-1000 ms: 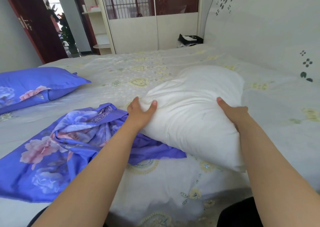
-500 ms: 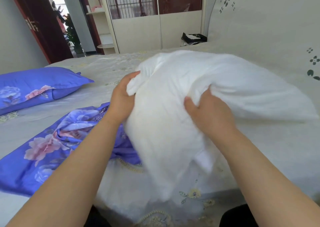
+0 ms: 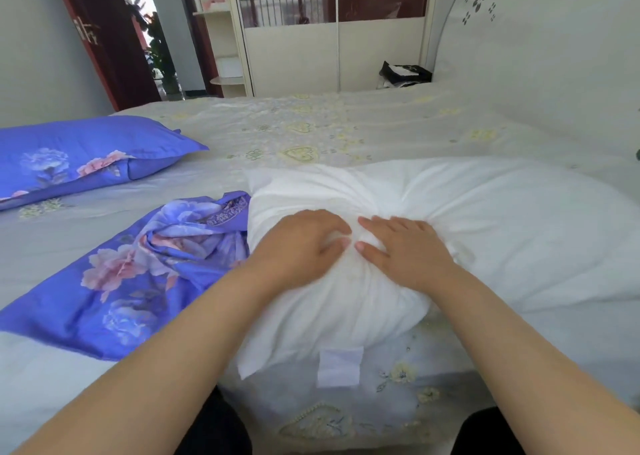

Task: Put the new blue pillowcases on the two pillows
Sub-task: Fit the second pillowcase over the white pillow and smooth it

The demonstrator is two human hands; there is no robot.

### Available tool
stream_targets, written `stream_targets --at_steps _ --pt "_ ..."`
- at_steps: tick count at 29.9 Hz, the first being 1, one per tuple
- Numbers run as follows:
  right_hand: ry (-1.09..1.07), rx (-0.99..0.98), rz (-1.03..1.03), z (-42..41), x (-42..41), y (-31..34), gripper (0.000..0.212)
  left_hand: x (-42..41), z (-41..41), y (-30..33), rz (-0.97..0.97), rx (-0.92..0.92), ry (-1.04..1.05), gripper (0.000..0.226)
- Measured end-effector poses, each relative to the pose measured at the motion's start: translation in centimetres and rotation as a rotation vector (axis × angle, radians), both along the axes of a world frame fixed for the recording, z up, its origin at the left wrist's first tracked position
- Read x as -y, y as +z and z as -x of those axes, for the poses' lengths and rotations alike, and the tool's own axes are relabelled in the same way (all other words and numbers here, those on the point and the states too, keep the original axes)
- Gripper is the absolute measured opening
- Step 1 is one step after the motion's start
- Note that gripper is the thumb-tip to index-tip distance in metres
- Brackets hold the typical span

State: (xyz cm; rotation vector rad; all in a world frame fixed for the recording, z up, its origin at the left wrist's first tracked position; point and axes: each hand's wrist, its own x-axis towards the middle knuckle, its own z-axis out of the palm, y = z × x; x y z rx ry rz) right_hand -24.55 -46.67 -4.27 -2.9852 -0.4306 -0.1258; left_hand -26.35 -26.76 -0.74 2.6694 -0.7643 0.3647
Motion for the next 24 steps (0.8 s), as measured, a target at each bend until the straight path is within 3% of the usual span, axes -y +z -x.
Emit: stream_targets --at_steps 4,9,13,17,19,21,24 --pt "-0.041 -0.020 0.076 -1.8 -0.9 0.8 0.064 2.4 5.5 -2.5 -0.537 0.008 0.115 0.103" --pt "-0.033 -0.123 0.200 -3.0 -2.3 2.4 0.059 2.1 5.5 -5.5 -0.644 0.202 0.161 0.125" --pt "0.031 -0.226 0.070 -3.3 -2.7 4.2 0.063 -0.2 1.5 -3.3 -0.386 0.199 0.176 0.103" --pt "0.011 -0.368 -0.137 -2.0 -2.6 5.6 0.095 -1.5 -3.1 -0.9 -0.306 -0.131 0.190 0.106" --pt "0.073 -0.424 -0.087 -1.1 -2.6 5.9 0.101 -1.3 -4.8 -0.8 -0.285 -0.243 0.186 0.113" --pt "0.156 -0.449 0.033 -0.4 -2.8 5.5 0.092 -0.8 -6.4 -1.1 -0.319 -0.356 0.213 0.111" --pt "0.088 -0.404 0.211 -0.7 -3.6 4.8 0.119 -0.1 -8.0 -1.3 -0.381 -0.475 0.194 0.072"
